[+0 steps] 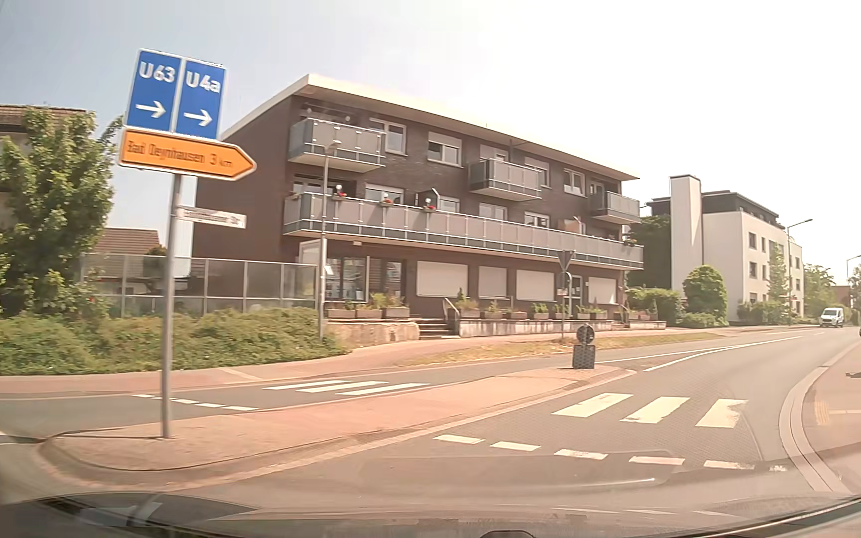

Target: Follow the waypoints while adhering to traffic rules and regulations

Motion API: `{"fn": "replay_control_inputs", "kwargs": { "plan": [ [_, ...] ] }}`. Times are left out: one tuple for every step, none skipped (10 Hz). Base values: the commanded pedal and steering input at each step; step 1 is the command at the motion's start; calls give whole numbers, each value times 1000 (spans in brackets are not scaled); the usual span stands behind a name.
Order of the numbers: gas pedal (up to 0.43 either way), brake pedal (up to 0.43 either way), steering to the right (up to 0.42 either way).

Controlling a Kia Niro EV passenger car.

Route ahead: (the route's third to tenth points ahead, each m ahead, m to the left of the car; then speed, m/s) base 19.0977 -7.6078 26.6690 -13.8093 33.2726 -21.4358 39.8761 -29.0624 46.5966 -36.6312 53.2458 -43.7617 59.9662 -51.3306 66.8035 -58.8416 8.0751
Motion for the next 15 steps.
{"fn": "replay_control_inputs", "kwargs": {
  "plan": [
    [280, 0, 273],
    [280, 0, 272],
    [311, 0, 269],
    [311, 0, 265],
    [311, 0, 261],
    [331, 0, 255],
    [339, 0, 241],
    [350, 0, 223],
    [350, 0, 198],
    [350, 0, 175],
    [350, 0, 156],
    [358, 0, 134],
    [358, 0, 117],
    [358, 0, 104],
    [358, 0, 90]
  ]
}}
